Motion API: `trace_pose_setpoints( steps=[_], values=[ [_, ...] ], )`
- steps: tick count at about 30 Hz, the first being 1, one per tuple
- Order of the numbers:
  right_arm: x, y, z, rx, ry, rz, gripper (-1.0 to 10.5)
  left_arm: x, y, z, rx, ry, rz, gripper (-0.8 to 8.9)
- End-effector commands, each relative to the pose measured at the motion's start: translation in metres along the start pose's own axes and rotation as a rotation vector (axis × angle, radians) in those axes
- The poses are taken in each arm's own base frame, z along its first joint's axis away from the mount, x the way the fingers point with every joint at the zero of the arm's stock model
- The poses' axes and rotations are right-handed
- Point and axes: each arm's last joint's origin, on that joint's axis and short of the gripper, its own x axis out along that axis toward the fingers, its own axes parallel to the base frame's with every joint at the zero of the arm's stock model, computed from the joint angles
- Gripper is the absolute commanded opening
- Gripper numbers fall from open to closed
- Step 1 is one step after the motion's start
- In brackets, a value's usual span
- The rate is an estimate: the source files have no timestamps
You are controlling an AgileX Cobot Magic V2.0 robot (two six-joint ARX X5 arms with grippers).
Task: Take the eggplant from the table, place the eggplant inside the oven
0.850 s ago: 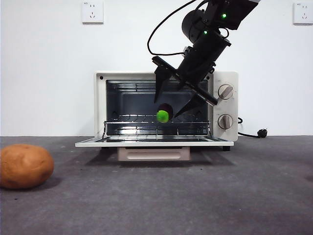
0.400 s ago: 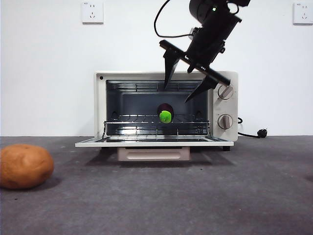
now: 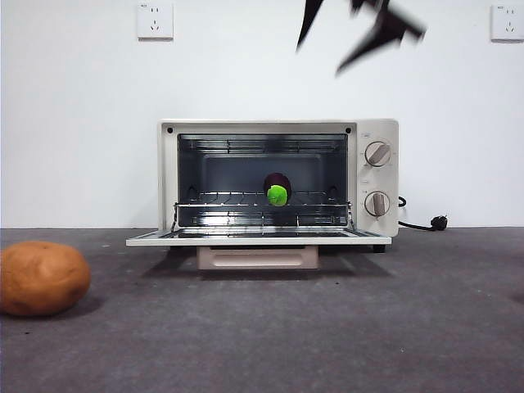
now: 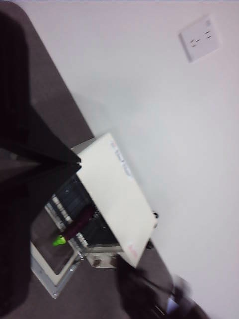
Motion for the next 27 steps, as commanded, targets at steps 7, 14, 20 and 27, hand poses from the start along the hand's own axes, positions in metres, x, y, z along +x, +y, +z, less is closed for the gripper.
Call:
trace_pose_setpoints(
  steps=[7, 14, 20, 27],
  values=[
    [-0.131, 0.024, -0.008, -0.203, -0.225, 0.062, 3.2, 0.029, -0.004, -0.003, 0.020, 0.048, -0.013, -0.06],
    [-0.211, 0.024, -0.041, -0.328, -0.296, -0.036, 3.2, 0.029, -0.004, -0.002, 0.014, 0.038, -0.010, -0.06],
    [-0.252, 0.022, -0.063, -0.362, -0.352, -0.074, 3.1, 0.026, -0.004, -0.002, 0.010, 0.034, -0.009, -0.06],
    [-0.283, 0.023, -0.075, -0.374, -0.432, -0.063, 2.9, 0.026, -0.004, -0.002, 0.007, 0.037, -0.010, -0.06]
  ],
)
